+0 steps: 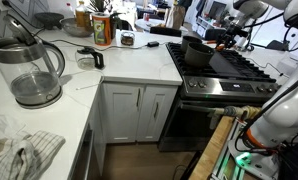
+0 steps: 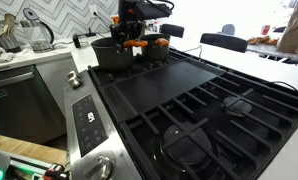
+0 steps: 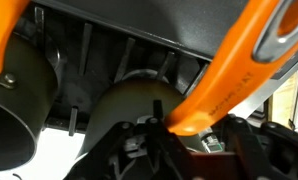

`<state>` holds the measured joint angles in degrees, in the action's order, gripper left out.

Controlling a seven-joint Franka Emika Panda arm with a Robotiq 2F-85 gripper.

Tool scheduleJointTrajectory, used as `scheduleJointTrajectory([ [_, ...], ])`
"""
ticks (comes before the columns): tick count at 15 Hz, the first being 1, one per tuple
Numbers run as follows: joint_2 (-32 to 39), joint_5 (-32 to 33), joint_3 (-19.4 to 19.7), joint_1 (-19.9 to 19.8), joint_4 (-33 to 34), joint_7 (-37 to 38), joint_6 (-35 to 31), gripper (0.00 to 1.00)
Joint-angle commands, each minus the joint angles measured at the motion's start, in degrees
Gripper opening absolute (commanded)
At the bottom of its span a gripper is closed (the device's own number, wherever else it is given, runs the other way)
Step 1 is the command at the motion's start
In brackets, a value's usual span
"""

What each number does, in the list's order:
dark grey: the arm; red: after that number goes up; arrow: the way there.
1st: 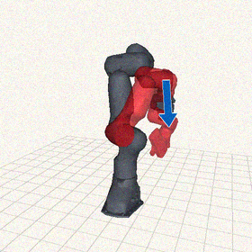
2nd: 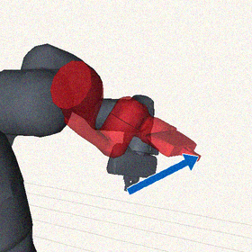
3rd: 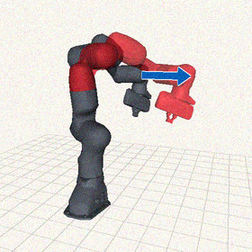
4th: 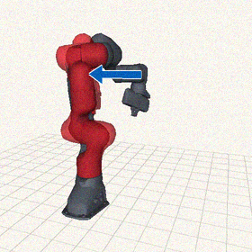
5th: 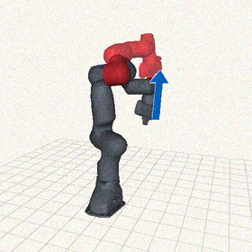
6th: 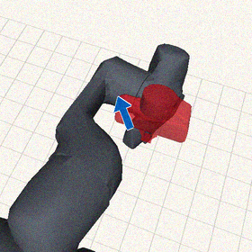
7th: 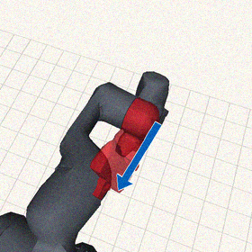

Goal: Move the Pot to the right side of the stove

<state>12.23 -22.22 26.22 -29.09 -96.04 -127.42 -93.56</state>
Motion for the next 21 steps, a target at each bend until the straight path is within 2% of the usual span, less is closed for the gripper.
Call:
scheduleJointTrajectory([
  [1,2.4,-2.8,-1.8,-2.5,2.9,2.2,1.2,0.20],
  [2,2.5,-3.0,-2.1,-2.7,3.2,2.6,1.3,0.12],
  [3,2.6,-3.0,-2.2,-2.9,3.5,3.0,1.4,0.08],
  [8,2.5,-3.3,-3.0,-3.8,4.0,2.7,3.0,0.08],
  [21,4.9,-10.2,-4.7,-9.7,11.3,-0.9,17.7,0.08],
])
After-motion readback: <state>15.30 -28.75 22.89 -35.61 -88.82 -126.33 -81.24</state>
